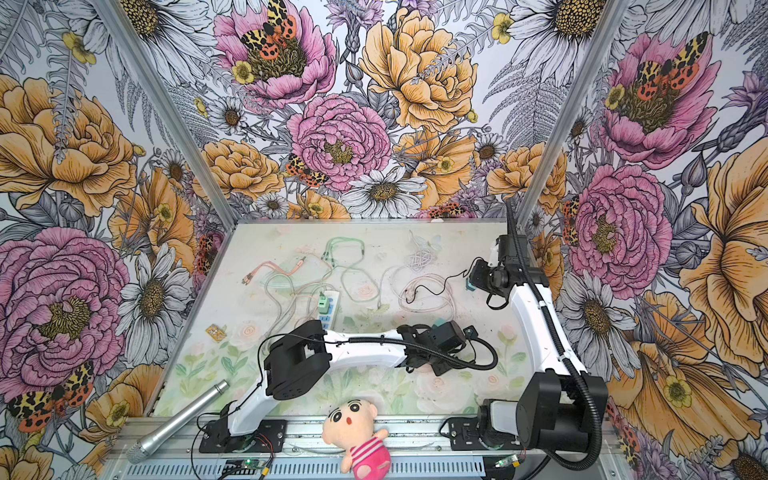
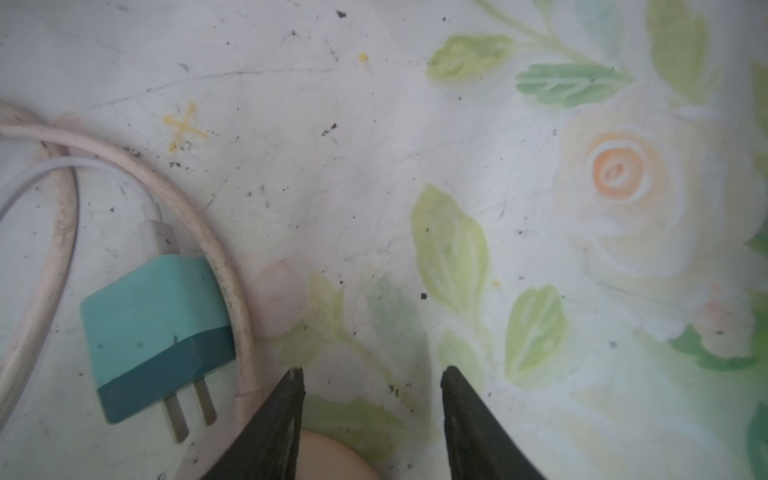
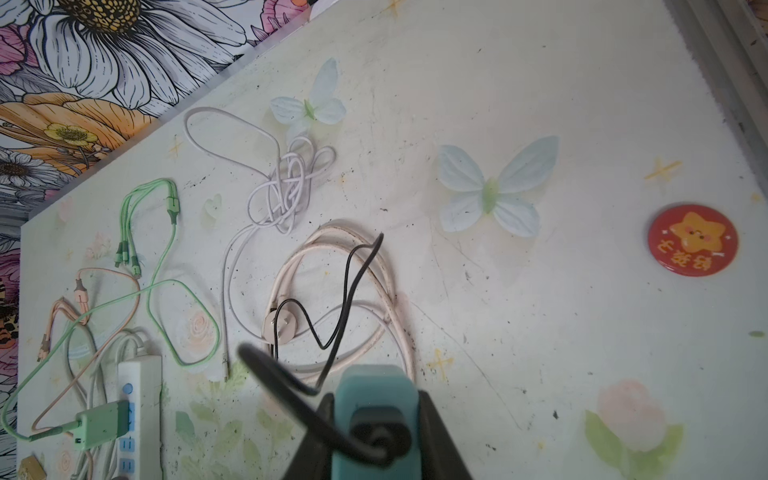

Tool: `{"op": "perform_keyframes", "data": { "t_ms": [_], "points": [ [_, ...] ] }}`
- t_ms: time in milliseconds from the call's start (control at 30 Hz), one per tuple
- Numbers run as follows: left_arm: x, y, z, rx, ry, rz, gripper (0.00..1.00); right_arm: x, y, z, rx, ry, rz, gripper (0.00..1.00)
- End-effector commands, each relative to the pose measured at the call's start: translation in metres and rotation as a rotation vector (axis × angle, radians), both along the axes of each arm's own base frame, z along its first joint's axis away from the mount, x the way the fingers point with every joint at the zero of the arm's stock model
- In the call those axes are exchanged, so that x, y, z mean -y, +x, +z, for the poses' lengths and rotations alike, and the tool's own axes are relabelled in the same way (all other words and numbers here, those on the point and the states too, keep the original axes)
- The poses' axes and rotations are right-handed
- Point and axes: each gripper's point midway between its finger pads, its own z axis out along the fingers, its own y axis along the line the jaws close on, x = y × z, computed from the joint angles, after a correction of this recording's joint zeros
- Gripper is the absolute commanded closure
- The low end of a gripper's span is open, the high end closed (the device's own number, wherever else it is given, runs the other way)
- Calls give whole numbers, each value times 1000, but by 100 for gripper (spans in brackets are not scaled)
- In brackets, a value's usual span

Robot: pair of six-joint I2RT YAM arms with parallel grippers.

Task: Insert the plug
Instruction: 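Carry the charger over the pink socket with the right gripper while the left follows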

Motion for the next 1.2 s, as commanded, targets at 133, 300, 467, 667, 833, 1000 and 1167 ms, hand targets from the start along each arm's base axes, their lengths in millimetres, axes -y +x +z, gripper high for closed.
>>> {"op": "perform_keyframes", "data": {
  "t_ms": [133,300,467,667,833,1000,1167],
  "points": [
    [-78,18,-26,-21,181,116,46,-6,1,5,30,33,23,100],
    [-89,25,-17,-32,141,158,47,-16,1,6,30,48,54,100],
    [-80,18,25,-91,-30,146,46,-33,2,8,33,43,106,100],
    [-86,15,112,-87,-222,141,45,-53,6,13,38,36,151,100],
    [-125,34,140,-91,-295,262,45,-86,6,17,47,16,237,100],
    [-178,64,142,-105,-328,456,45,-129,1,18,54,-5,379,100],
    [-214,85,137,-131,-344,619,45,-167,0,19,51,9,492,100]
  ]
}}
